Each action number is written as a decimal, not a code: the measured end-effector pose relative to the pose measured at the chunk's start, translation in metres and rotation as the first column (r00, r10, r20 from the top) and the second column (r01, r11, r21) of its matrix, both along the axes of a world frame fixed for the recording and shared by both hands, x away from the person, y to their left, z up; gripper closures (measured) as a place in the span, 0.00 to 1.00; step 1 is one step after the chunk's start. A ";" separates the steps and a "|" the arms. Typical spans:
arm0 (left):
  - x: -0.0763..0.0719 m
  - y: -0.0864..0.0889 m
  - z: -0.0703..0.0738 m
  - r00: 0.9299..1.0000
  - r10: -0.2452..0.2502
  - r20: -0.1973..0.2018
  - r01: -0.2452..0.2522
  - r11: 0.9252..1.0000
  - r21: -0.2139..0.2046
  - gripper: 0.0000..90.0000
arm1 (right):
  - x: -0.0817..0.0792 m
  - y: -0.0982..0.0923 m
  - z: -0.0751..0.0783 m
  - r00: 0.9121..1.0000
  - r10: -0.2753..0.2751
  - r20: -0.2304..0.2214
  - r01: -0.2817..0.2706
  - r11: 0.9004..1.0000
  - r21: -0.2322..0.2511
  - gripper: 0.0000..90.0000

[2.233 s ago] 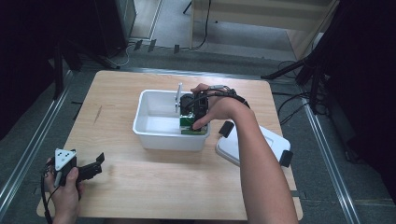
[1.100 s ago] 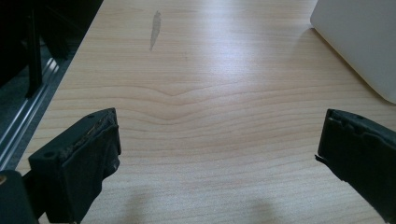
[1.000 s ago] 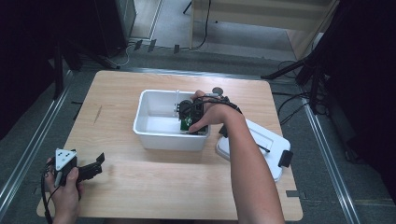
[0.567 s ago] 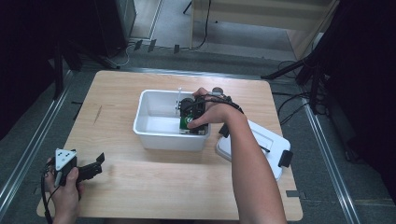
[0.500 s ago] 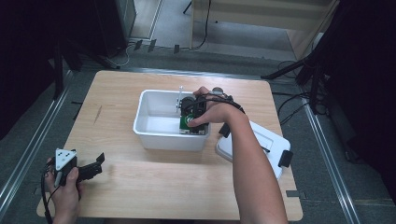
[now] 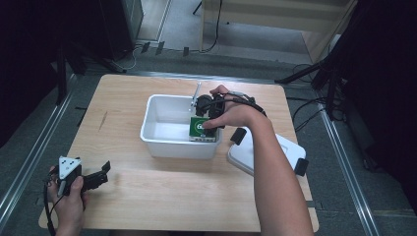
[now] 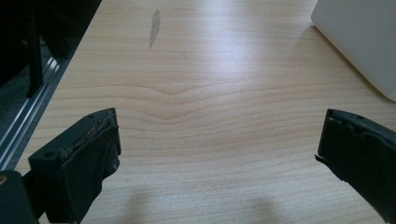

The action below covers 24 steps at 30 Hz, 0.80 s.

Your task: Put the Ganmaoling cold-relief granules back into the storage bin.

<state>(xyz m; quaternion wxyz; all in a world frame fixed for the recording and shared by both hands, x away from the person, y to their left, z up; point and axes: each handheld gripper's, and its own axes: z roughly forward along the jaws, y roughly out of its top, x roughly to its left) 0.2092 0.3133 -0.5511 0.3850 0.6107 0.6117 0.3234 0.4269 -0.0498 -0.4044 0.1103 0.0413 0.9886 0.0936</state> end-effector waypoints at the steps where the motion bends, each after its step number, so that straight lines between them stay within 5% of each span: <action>1: 0.000 0.000 0.000 1.000 -0.001 -0.001 0.001 1.000 0.001 0.00 | -0.001 -0.002 0.003 1.000 -0.001 -0.004 0.001 1.000 0.008 0.14; 24: 0.000 -0.001 0.000 1.000 0.000 0.000 0.000 1.000 0.010 0.00 | -0.014 -0.041 0.032 0.998 -0.067 0.019 0.066 0.997 0.027 0.14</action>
